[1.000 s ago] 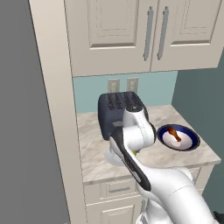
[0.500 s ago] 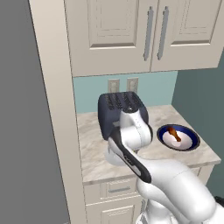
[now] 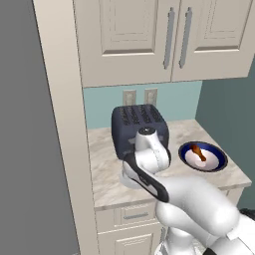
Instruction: Remove the pear from the bowl and place it on the small plate. Then place the bowl with only the chicken drumstick in the microwave, close the door, and press the start button to microwave the chicken drumstick.
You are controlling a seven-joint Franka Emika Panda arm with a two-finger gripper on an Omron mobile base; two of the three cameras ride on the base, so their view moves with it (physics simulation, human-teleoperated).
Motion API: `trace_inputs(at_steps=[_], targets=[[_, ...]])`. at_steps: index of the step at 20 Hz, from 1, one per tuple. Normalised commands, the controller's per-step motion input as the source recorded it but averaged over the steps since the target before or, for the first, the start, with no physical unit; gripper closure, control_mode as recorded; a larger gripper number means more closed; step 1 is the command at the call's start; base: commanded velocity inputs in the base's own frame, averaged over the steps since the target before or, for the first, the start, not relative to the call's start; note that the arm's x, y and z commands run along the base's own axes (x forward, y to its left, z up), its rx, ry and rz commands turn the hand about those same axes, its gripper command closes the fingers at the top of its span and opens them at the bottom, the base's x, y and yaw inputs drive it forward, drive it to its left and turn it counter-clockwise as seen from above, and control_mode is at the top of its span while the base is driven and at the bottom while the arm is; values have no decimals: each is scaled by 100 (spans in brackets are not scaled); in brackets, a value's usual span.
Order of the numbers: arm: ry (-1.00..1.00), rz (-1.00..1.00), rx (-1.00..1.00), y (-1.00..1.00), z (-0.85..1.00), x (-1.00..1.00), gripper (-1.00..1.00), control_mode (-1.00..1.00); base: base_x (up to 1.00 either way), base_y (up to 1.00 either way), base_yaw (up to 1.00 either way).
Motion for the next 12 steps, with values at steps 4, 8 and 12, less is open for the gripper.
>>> trace_inputs(at_steps=[4, 8, 12], targets=[[0, 0, 0, 4, -23, 16, 100, -100, 0, 0, 0], [0, 0, 0, 14, -22, 15, 100, -100, 0, 0, 0], [2, 0, 0, 16, -16, 30, -100, -100, 0, 0, 0]])
